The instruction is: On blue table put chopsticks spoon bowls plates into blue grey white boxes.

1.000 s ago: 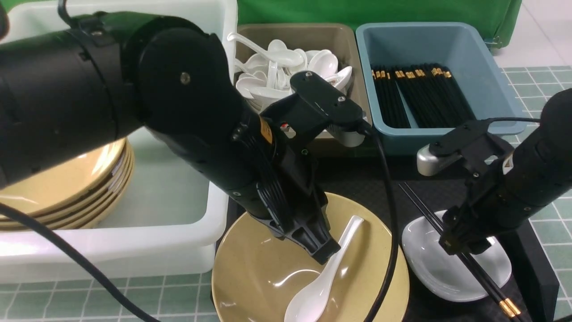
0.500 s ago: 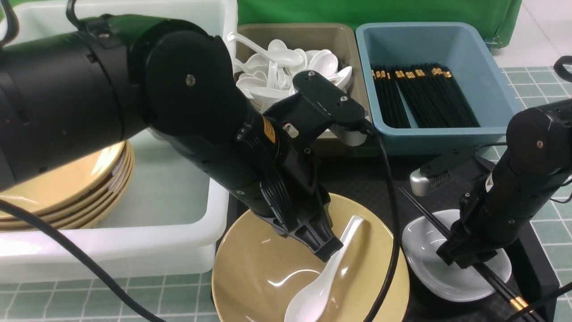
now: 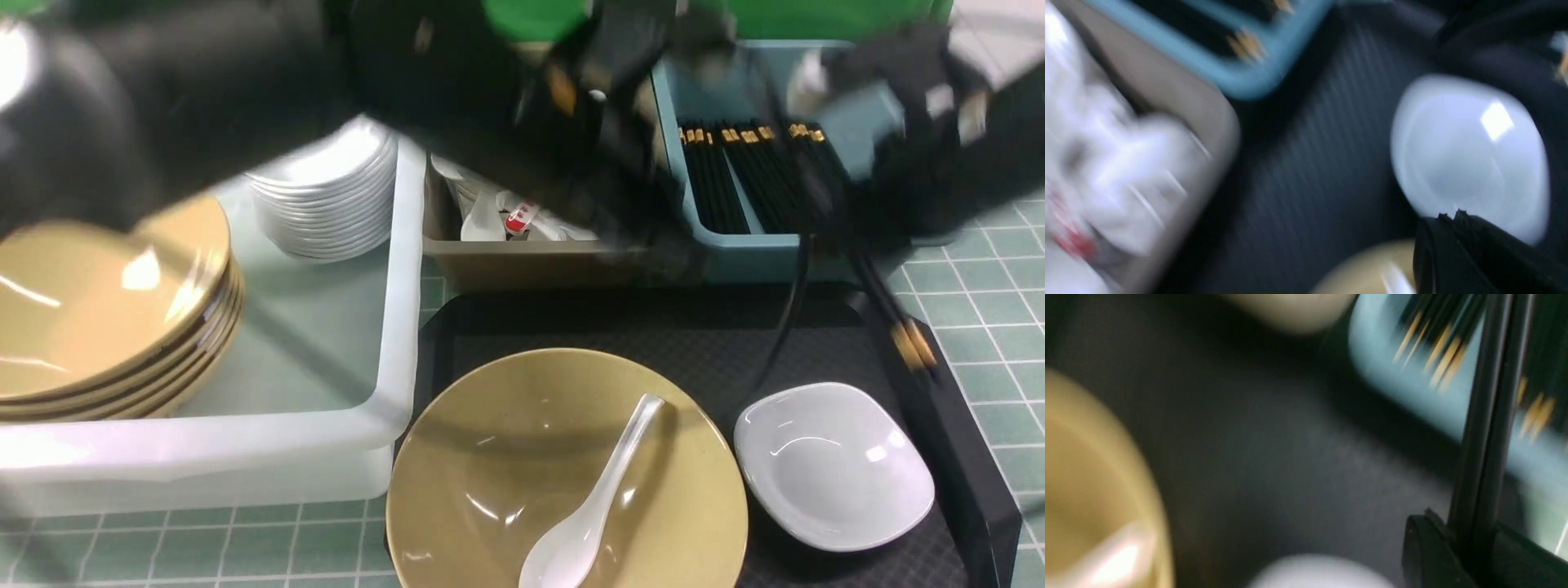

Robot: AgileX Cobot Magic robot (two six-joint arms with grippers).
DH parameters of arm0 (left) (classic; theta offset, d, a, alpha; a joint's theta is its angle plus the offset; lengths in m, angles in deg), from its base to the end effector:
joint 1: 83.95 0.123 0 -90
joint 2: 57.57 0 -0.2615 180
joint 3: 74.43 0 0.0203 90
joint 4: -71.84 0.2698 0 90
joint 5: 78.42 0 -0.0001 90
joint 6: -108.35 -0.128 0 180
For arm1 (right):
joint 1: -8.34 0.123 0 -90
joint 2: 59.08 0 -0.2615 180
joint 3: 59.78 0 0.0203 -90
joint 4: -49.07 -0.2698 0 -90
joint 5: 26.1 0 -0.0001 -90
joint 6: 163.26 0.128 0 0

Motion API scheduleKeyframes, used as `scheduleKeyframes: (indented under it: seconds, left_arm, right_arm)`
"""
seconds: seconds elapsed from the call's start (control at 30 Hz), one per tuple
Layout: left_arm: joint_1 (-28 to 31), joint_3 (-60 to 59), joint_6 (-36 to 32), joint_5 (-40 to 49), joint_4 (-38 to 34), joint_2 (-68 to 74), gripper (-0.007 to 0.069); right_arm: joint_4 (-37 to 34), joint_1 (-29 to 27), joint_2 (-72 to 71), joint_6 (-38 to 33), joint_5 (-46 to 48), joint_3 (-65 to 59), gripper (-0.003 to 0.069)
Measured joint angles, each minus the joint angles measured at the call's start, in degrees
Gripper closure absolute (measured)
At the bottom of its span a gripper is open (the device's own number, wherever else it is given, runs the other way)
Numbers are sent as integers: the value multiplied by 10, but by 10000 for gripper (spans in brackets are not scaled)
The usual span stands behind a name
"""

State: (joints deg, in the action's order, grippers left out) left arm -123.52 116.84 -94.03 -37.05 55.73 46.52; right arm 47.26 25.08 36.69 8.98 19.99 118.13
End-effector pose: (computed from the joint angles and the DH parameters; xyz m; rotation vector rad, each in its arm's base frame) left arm 0.3134 -0.2895 0.2977 1.0745 2.0944 -0.4697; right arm 0.3550 0.1098 0.2629 -0.5157 2.4613 0.1015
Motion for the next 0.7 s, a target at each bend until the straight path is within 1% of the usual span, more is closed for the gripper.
scheduleKeyframes:
  seconds: [0.07, 0.1, 0.2, 0.23, 0.27, 0.33, 0.43, 0.47, 0.53, 0.57, 0.6, 0.63, 0.7]
  left_arm:
    - [37, 99, 0, -4, 3, 62, 631]
    - [41, 110, 0, -4, 3, 66, 631]
    - [71, 172, 0, -4, 5, 101, 631]
    - [74, 177, 0, -4, 5, 102, 631]
    - [75, 178, 0, -4, 5, 102, 631]
    - [77, 185, 0, 2, 3, 99, 631]
    - [77, 187, 0, 28, 1, 94, 631]
    - [77, 187, 0, 61, 0, 91, 631]
    - [77, 174, -3, 118, 0, 81, 631]
    - [77, 154, -9, 140, 0, 70, 631]
    - [77, 128, -16, 150, 1, 55, 631]
    - [77, 103, -18, 154, 1, 36, 631]
    - [77, 56, -20, 152, 1, 5, 631]
  right_arm:
    - [0, -21, 55, 37, -50, 72, 501]
    - [0, -25, 64, 44, -53, 84, 501]
    - [0, -53, 156, 85, -91, 184, 501]
    - [0, -60, 183, 96, -96, 212, 501]
    - [0, -60, 183, 96, -96, 212, 501]
    - [0, -76, 258, 123, -98, 286, 501]
    - [1, -85, 311, 126, -89, 341, 499]
    - [1, -88, 344, 122, -73, 368, 485]
    - [2, -92, 379, 103, -28, 403, 434]
    - [2, -92, 388, 78, 12, 416, 382]
    - [2, -92, 391, 58, 54, 431, 326]
    - [0, -92, 391, 44, 83, 441, 288]
    - [0, -91, 386, 25, 127, 460, 235]
